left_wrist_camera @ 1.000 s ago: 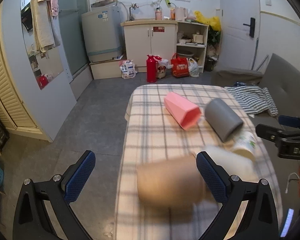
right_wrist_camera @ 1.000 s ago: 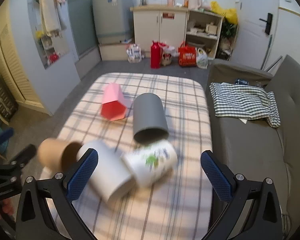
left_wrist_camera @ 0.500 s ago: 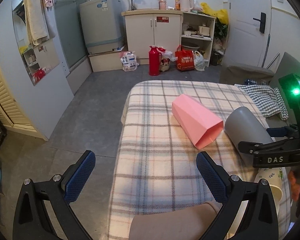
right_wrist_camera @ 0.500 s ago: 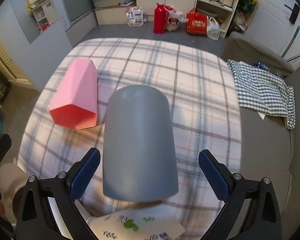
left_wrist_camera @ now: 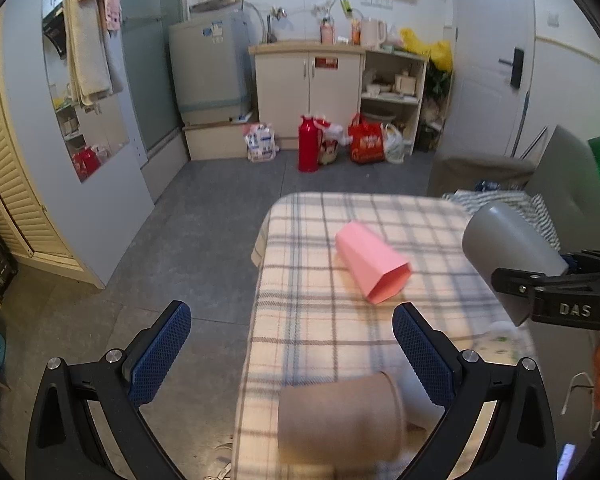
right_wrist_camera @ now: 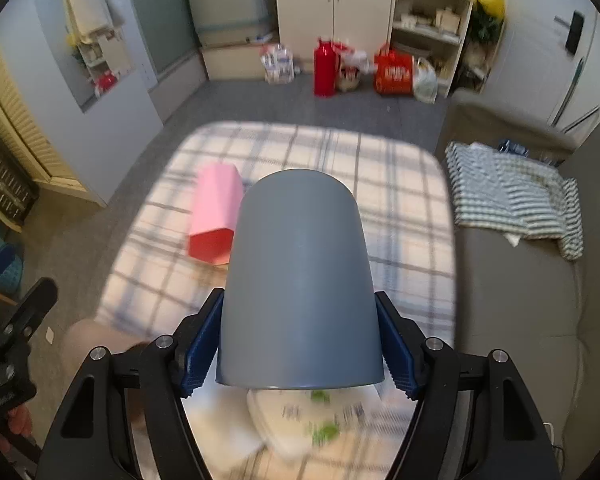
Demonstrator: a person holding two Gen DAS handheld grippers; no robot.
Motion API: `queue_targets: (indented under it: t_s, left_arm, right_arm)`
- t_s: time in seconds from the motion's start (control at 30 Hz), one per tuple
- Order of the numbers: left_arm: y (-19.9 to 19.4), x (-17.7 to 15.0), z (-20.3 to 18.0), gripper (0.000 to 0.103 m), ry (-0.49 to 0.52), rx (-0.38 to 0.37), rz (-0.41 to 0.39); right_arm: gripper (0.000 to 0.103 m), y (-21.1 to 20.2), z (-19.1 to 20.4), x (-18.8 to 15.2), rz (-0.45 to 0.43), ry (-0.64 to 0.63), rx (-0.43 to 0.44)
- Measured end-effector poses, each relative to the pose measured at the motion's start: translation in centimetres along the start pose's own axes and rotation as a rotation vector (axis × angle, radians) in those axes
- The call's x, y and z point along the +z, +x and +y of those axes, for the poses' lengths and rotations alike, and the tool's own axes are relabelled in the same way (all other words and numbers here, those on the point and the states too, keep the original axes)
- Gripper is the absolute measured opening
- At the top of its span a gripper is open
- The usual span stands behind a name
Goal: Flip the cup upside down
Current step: 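Lift the grey cup with the right gripper and rotate it upside down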
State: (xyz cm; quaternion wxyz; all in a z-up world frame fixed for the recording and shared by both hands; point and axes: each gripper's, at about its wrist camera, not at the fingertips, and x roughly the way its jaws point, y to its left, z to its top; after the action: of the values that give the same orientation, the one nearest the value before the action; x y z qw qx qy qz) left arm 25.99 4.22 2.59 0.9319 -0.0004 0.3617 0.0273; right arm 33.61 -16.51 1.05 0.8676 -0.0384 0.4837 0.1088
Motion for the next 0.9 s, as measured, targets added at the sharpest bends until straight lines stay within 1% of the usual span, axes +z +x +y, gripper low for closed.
queue_targets:
  t_s: [0.1, 0.2, 0.3, 0.37, 0.5, 0.57, 0.63, 0.7, 0.8, 0.9]
  left_arm:
    - [-3.5, -0.2, 0.1, 0.103, 0.002, -0.01, -0.022]
    - [-6.8, -1.2, 0.5, 0.103, 0.002, -0.021, -0.035]
    - [-9.8, -3.0, 0.8, 0.103, 0.0, -0.04, -0.043]
    - [-11.0, -4.6, 1.2, 0.103, -0.007, -0.041, -0.039]
    - [-11.8, -8.7, 1.7, 0.103, -0.018, -0.057, 0.007]
    - [-11.9, -10.7, 1.8, 0.103, -0.013, -0.043, 0.02]
    - [-11.2, -12.8, 1.8, 0.103, -0.016, -0.005, 0.05]
    - [-10.5, -14.8, 2.4, 0.103, -0.04, 0.013, 0.084]
    - [-9.0, -16.4, 3.0, 0.103, -0.06, 0.003, 0.129]
    - [-8.2, -17.0, 3.3, 0.103, -0.059, 0.018, 0.146]
  right_arm:
    - [0.072, -4.6, 0.9, -1.4, -0.038, 0.002, 0.003]
    - [0.072, -8.6, 2.1, -4.1, -0.064, 0.002, 0.003]
    - [0.072, -11.3, 3.6, -7.7, -0.079, 0.014, 0.005]
    - [0.072, -11.9, 4.8, -10.3, -0.072, 0.022, 0.01]
    - [0.072, -10.7, 6.6, -15.0, -0.028, 0.061, 0.052]
    - [0.072, -9.3, 7.3, -16.9, -0.011, 0.072, 0.059]
    - [0.072, -7.5, 7.9, -18.7, -0.001, 0.091, 0.046]
    - [0.072, -5.9, 8.4, -19.8, 0.023, 0.109, 0.026]
    - [0.072, -4.2, 9.1, -21.0, 0.044, 0.123, 0.012]
    - [0.072, -3.0, 9.4, -21.5, 0.049, 0.097, -0.02]
